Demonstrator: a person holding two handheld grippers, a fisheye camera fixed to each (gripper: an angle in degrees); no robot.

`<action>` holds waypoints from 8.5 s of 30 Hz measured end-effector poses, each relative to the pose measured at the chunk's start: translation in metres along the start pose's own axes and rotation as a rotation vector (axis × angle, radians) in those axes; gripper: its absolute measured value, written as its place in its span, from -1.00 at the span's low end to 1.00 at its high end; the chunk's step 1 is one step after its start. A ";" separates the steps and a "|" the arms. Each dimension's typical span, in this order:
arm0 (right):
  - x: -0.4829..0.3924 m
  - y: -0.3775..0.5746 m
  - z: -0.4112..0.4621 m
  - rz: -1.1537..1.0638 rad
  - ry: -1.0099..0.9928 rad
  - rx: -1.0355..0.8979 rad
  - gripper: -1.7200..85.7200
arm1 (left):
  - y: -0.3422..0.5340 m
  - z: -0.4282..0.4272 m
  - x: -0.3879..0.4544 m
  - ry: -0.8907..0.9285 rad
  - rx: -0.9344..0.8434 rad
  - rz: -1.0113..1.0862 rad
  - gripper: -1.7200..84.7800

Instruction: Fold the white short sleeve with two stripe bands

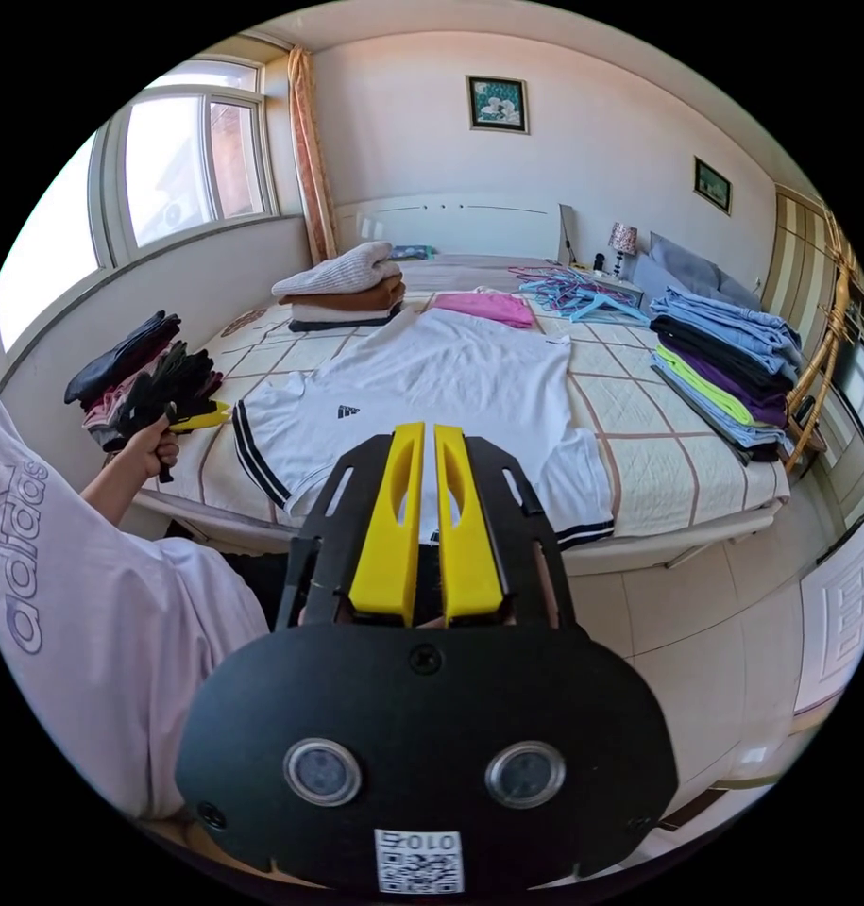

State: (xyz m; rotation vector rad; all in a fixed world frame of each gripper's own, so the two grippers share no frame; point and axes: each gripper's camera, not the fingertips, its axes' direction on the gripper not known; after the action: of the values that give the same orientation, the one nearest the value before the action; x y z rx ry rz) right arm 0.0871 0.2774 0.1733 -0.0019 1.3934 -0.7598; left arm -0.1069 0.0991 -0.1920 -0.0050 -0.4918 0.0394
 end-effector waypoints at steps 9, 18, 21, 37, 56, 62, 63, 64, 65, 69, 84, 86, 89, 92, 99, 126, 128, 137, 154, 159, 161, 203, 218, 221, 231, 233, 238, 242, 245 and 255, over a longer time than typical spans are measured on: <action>-0.009 0.014 0.013 -0.021 0.019 0.004 -0.88 | 0.013 0.010 0.013 -0.014 0.005 -0.018 -0.89; -0.004 0.013 0.029 -0.031 0.013 0.009 -0.90 | 0.061 0.007 0.166 -0.385 0.097 0.586 -0.96; -0.005 0.004 0.035 -0.044 0.006 0.007 -0.90 | 0.095 0.031 0.242 -0.422 0.097 0.897 -0.96; -0.001 -0.084 0.115 -0.192 -0.132 -0.146 -0.89 | 0.204 0.109 0.268 -0.485 -0.148 1.145 -0.89; -0.002 -0.205 0.273 -0.336 -0.364 -0.333 -0.88 | 0.238 0.122 0.241 -0.536 -0.250 1.220 -0.88; 0.060 -0.223 0.218 -0.268 -0.363 -0.190 -0.85 | 0.215 0.105 0.235 -0.331 -0.317 1.094 -0.82; 0.074 -0.222 0.207 -0.234 -0.342 -0.154 -0.84 | 0.209 0.097 0.232 -0.286 -0.305 1.053 -0.81; 0.106 -0.219 0.186 -0.150 -0.276 -0.101 -0.83 | 0.203 0.088 0.228 -0.256 -0.286 1.014 -0.80; 0.143 -0.212 0.166 -0.049 -0.202 -0.063 -0.81 | 0.200 0.084 0.225 -0.246 -0.276 0.995 -0.80; 0.266 -0.166 0.110 0.314 -0.151 0.072 -0.79 | 0.184 0.081 0.214 -0.301 -0.253 0.918 -0.79; 0.488 -0.087 0.136 0.983 -0.330 -0.125 -0.73 | 0.181 0.135 0.241 -0.476 -0.387 1.105 -0.79; 0.496 -0.085 0.137 1.010 -0.368 -0.110 -0.73 | 0.179 0.130 0.233 -0.450 -0.402 1.072 -0.79; 0.504 -0.093 0.132 1.028 -0.361 -0.090 -0.73 | 0.174 0.115 0.225 -0.369 -0.366 1.019 -0.79; 0.510 -0.100 0.132 1.047 -0.340 -0.099 -0.72 | 0.161 0.094 0.219 -0.321 -0.275 0.941 -0.79; 0.510 -0.112 0.149 1.046 -0.342 -0.153 -0.73 | 0.136 0.078 0.220 -0.255 -0.152 0.895 -0.82; 0.167 -0.253 0.172 -0.031 0.209 -0.366 -0.83 | 0.135 0.149 0.259 -0.156 -0.183 1.099 -0.83; 0.161 -0.249 0.165 -0.076 0.091 -0.381 -0.81 | 0.134 0.158 0.255 -0.118 -0.215 1.080 -0.83; 0.249 -0.247 0.100 0.119 -0.025 -0.119 -0.86 | 0.145 0.221 0.303 0.062 -0.324 1.277 -0.82; 0.234 -0.234 0.135 0.142 -0.007 -0.202 -0.82 | 0.140 0.255 0.289 -0.112 -0.307 1.283 -0.77; 0.217 -0.177 0.113 0.252 -0.055 -0.278 -0.74 | 0.134 0.296 0.330 0.059 -0.335 1.349 -0.74; 0.209 -0.153 0.122 0.339 -0.038 -0.308 -0.71 | 0.134 0.317 0.344 0.137 -0.401 1.341 -0.74; 0.112 -0.222 0.160 0.012 0.223 -0.176 -0.83 | 0.167 0.301 0.311 0.122 -0.385 1.317 -0.76; 0.103 -0.231 0.142 -0.217 0.016 -0.253 -0.77 | 0.246 0.180 0.224 -0.502 -0.178 1.496 -0.73; 0.065 -0.193 0.130 -0.459 -0.022 -0.407 -0.76 | 0.281 0.180 0.221 -0.536 -0.185 1.671 -0.73; 0.006 -0.126 0.117 -0.735 0.068 -0.533 -0.74 | 0.331 0.209 0.230 -0.538 -0.322 1.959 -0.72; 0.006 -0.122 0.125 -0.744 0.112 -0.545 -0.74 | 0.334 0.212 0.230 -0.559 -0.334 1.985 -0.72; 0.012 -0.125 0.130 -0.750 0.094 -0.542 -0.75 | 0.332 0.212 0.235 -0.545 -0.352 1.964 -0.74; 0.021 -0.125 0.132 -0.771 0.041 -0.547 -0.77 | 0.326 0.211 0.237 -0.523 -0.364 1.940 -0.76; 0.035 -0.131 0.130 -0.716 -0.032 -0.557 -0.79 | 0.319 0.209 0.238 -0.495 -0.362 1.897 -0.78; 0.045 -0.132 0.110 -0.656 -0.038 -0.519 -0.87 | 0.317 0.203 0.245 -0.532 -0.369 1.968 -0.85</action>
State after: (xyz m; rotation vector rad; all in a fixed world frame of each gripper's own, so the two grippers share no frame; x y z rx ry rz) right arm 0.1199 0.1075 0.2142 -0.9101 1.5299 -0.8958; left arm 0.0016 0.4242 0.0979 -0.8619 -0.8490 1.9153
